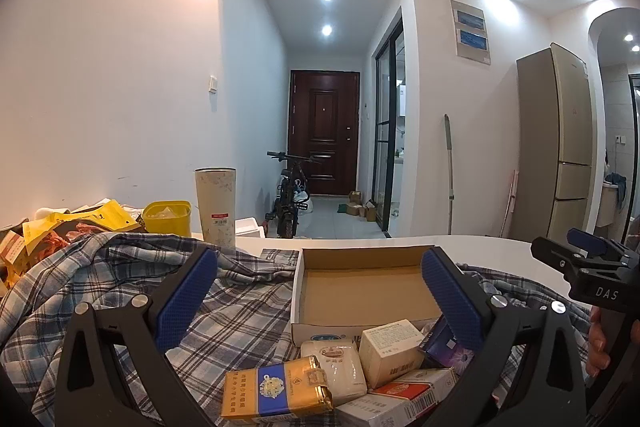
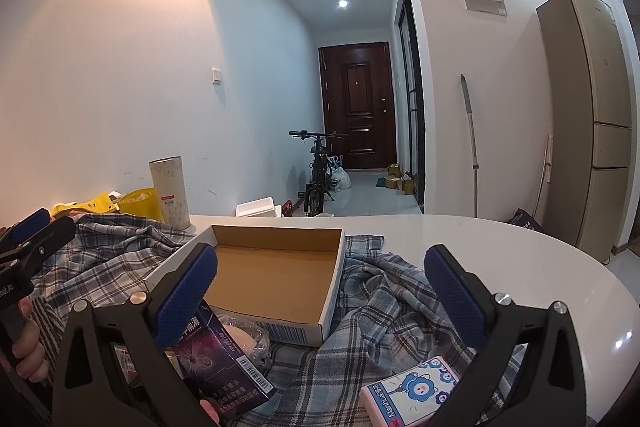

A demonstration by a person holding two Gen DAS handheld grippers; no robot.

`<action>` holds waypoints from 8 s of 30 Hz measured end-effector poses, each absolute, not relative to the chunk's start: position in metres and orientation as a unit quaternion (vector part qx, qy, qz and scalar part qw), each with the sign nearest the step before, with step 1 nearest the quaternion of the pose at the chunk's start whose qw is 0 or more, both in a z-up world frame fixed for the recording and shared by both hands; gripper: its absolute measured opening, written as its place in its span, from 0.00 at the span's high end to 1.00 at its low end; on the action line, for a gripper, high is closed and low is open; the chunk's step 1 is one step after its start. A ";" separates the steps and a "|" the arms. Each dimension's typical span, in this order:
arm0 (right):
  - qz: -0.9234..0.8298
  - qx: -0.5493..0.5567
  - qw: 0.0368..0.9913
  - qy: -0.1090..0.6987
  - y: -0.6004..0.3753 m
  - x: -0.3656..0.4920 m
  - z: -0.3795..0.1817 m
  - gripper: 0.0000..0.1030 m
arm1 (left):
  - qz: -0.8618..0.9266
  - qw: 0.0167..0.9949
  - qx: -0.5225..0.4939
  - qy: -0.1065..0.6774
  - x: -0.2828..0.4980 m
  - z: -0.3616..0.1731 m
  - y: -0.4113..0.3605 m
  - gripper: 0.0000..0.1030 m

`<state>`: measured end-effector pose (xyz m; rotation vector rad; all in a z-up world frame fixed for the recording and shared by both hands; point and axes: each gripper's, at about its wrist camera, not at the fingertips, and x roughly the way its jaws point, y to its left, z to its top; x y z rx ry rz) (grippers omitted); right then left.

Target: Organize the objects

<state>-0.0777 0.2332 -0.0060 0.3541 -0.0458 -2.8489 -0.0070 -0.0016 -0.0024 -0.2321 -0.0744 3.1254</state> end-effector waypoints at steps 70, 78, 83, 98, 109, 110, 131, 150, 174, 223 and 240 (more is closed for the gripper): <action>-0.884 0.308 0.259 0.238 0.123 -0.088 -0.072 0.32 | 0.976 0.006 -0.215 -0.045 -0.052 -0.021 -0.016 0.00; -0.899 0.275 0.258 0.223 0.128 -0.080 -0.062 0.64 | 0.976 0.008 -0.212 -0.044 -0.051 -0.020 -0.017 0.00; -0.924 0.238 0.242 0.174 0.147 -0.080 -0.042 0.76 | 0.975 0.008 -0.216 -0.046 -0.051 -0.020 -0.017 0.00; -0.960 0.169 0.213 0.063 0.190 -0.078 -0.003 0.78 | 0.940 0.034 -0.334 -0.058 -0.091 -0.045 -0.030 0.00; -0.959 0.173 0.212 0.073 0.190 -0.076 -0.008 0.78 | 0.887 -0.032 -0.453 -0.083 -0.115 -0.082 -0.047 0.00; -0.959 0.173 0.212 0.074 0.189 -0.076 -0.008 0.78 | 0.881 -0.033 -0.463 -0.090 -0.117 -0.086 -0.050 0.00; -0.962 0.165 0.205 0.072 0.192 -0.074 -0.008 0.78 | 0.938 0.005 -0.341 -0.065 -0.089 -0.049 -0.033 0.15; -0.982 0.085 0.157 0.059 0.190 -0.059 0.060 0.78 | 0.996 0.026 -0.085 0.016 -0.020 0.104 0.022 0.15; -0.978 0.165 0.120 -0.042 0.176 -0.179 0.039 0.78 | 0.951 0.048 -0.303 -0.031 -0.208 0.039 0.018 0.15; -0.956 0.262 0.129 -0.032 0.185 -0.214 -0.005 0.78 | 0.897 0.041 -0.440 0.006 -0.243 -0.055 0.030 0.12; -0.931 0.328 0.150 -0.048 0.176 -0.231 -0.034 0.78 | 0.910 0.014 -0.409 -0.066 -0.237 -0.032 0.001 0.12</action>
